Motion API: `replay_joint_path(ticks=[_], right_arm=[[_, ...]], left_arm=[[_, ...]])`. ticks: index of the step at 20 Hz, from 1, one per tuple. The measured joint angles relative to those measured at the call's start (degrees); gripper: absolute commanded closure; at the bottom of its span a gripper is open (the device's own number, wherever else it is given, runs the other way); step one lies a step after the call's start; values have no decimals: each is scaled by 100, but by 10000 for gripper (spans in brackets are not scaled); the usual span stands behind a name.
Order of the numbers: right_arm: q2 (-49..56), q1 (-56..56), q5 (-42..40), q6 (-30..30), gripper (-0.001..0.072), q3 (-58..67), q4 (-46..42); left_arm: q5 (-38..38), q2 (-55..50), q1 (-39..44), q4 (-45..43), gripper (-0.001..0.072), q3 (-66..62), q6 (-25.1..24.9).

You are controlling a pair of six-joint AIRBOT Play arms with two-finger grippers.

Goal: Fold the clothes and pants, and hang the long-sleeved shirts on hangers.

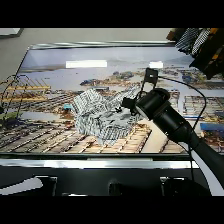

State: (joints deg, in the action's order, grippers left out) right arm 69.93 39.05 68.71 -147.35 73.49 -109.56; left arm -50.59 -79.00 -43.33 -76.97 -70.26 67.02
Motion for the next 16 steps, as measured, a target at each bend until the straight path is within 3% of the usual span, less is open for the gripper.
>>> replay_joint_path(ticks=[9, 11, 16], right_arm=[[0, 0, 55, -2, 688, 0, 4], [0, 0, 59, -4, 688, 0, 4], [0, 2, 79, -7, 688, 0, 4]], left_arm=[[190, -612, -372, 90, -3, 0, -433], [120, -765, -352, 85, 51, 0, -638], [-24, -1119, -243, 85, 54, 0, -1025]])
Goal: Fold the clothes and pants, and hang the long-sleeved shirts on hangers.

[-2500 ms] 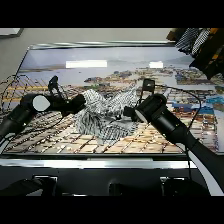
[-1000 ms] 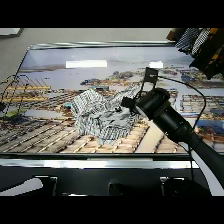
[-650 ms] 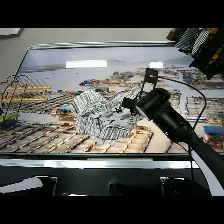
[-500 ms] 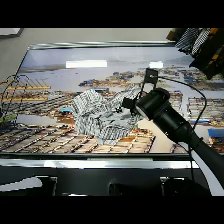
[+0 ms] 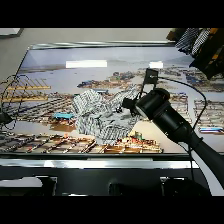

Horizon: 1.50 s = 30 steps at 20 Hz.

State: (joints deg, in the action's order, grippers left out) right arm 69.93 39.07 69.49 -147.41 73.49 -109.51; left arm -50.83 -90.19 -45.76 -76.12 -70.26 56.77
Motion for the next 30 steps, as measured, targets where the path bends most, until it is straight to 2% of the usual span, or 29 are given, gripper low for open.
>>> replay_joint_path(ticks=[10, 12, 13, 19, 20, 21, 22, 23, 24, 30], right_arm=[[0, 0, 140, -11, 688, 0, 0], [0, 0, 142, -9, 688, 0, 0], [0, 0, 142, -9, 688, 0, 0], [0, 0, 146, 4, 688, 0, 0], [0, 0, 146, 4, 688, 0, 0], [0, 0, 146, 4, 688, 0, 0], [0, 0, 146, 2, 688, 0, 0], [0, 0, 146, 2, 688, 0, 0], [0, 0, 146, 2, 688, 0, 0], [0, 0, 160, -13, 688, 0, 0]], left_arm=[[-63, -385, 79, -4, 67, 0, -131], [-68, -442, 85, -7, 229, 0, -131], [-68, -466, 94, -9, 253, 0, -131], [-15, -566, 192, 2, 268, -4, -136], [-11, -577, 214, -2, 363, -4, -136], [0, -588, 234, -9, 518, -7, -136], [-15, -595, 260, 7, 621, -7, -136], [-50, -595, 289, 17, 630, -7, -136], [-63, -590, 317, 15, 688, -9, -144], [-378, -540, 514, 37, 687, -466, -116]])
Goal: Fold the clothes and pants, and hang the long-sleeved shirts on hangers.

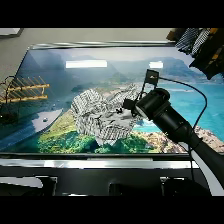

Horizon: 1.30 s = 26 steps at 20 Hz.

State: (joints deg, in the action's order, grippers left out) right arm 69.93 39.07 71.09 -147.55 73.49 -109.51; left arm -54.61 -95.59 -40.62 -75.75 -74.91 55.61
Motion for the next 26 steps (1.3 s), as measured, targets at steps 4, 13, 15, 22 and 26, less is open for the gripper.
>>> replay_joint_path(ticks=[4, 13, 15, 22, 26], right_arm=[[0, 0, 50, 4, 688, 0, -35], [0, 0, 94, 149, 688, 0, -382], [0, 0, 96, 151, 688, 0, -476], [33, 0, 297, 166, 688, 2, -966], [227, 0, 365, -20, 688, 2, -1141]], left_arm=[[-216, 219, 208, 199, 688, -695, 114], [61, 1261, 914, 369, 690, -2068, 592], [140, 1602, 1156, 361, 692, -2186, 614], [295, 3309, 2485, 901, 692, -1119, 483], [284, 4699, 3407, 1285, 688, 557, 337]])
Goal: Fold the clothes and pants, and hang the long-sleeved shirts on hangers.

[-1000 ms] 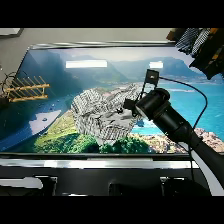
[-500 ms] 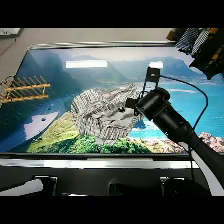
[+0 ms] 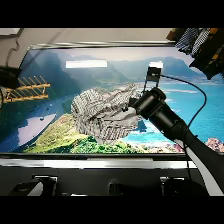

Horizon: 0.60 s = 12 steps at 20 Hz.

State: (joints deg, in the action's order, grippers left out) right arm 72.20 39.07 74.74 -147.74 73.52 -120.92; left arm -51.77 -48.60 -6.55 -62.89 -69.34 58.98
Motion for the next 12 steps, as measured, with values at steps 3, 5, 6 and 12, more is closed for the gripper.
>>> replay_joint_path(ticks=[3, 5, 6, 12], right_arm=[[157, 0, 9, -289, 688, 0, -107], [245, -4, 9, -481, 689, 0, -177], [278, -33, 7, -568, 689, 0, -186], [363, -852, -299, -496, 689, 0, 680]], left_arm=[[-13, 909, 603, 111, 688, 997, -13], [-188, 1401, 951, 146, 688, 1453, -52], [-313, 1585, 1088, 153, 689, 1609, -96], [-1322, 2321, 1735, 195, 688, 2124, -409]])
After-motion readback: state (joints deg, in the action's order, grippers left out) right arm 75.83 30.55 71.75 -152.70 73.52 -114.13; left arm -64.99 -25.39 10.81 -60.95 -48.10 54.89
